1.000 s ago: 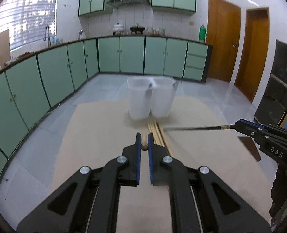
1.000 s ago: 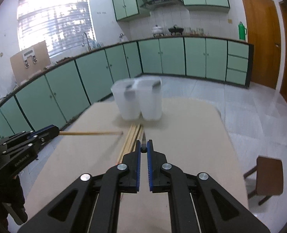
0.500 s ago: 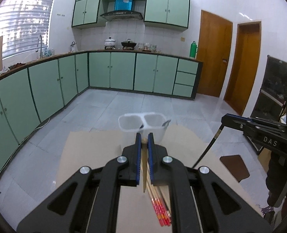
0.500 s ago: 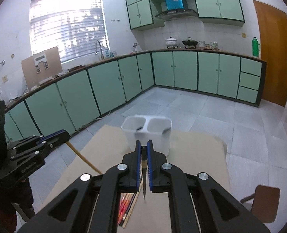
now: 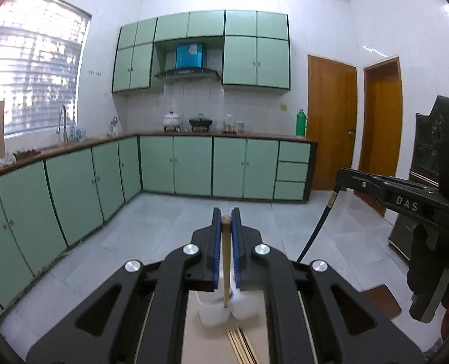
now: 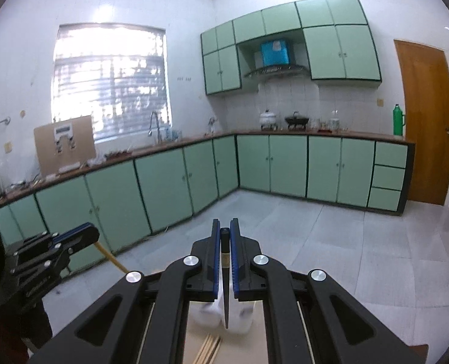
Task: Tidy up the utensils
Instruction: 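Lift both chopsticks and lower them into the white cup, then open both tools to release the chopsticks in the cup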
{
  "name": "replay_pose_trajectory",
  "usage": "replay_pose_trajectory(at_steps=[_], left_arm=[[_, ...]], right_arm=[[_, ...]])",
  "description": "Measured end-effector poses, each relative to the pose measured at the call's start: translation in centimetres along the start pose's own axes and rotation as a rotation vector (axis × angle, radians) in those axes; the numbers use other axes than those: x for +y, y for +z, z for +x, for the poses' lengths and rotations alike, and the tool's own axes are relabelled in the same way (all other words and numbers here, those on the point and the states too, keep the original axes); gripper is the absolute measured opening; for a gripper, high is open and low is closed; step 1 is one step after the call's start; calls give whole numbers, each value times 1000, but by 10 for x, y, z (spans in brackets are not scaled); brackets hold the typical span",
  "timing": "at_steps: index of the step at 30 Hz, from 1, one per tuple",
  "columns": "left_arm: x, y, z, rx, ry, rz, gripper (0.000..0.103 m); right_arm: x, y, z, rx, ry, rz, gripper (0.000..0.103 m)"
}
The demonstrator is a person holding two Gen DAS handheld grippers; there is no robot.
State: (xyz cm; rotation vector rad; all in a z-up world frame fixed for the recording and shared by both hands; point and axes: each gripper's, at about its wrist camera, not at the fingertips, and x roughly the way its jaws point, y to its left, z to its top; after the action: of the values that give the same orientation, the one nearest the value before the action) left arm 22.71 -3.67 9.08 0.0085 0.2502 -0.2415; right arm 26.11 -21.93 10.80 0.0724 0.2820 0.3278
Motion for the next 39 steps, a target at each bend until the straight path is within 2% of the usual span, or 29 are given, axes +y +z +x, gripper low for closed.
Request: replay_pose_trajectory(at_steps=[4,7,11,17,20,21,23,25,30,34,39], left_arm=[[-3,2,30,-4,22,7,6],[-3,-9,56,19,36,1,6],[3,-33,90,90,37,-35,6],[8,-58,112,164,46,-22,7],[14,-64,110,177,56,-17,8],[16,-65,107,178,55,-18,9],[20,-66,98,170,60,-22,20],[21,-66,89,162,63,-25,27],[18,-76,53,144,69,-17,44],[14,-99,22,155,73,-21,57],[6,-142,-6,207,76,-16,67]], right_arm=[[-7,3,31,-17,-28,2,6],[-13,-9,59,19,-41,16,6],[-18,-36,91,83,-72,8,6],[-21,-68,119,198,-62,6,6],[-24,-78,118,223,-65,12,9],[-25,-79,116,224,-67,16,13],[-29,-81,107,214,-82,29,26],[-32,-83,97,203,-94,38,40],[-35,-97,57,176,-117,49,60],[-29,-123,25,161,-123,54,78],[-17,-171,-8,187,-139,71,89]])
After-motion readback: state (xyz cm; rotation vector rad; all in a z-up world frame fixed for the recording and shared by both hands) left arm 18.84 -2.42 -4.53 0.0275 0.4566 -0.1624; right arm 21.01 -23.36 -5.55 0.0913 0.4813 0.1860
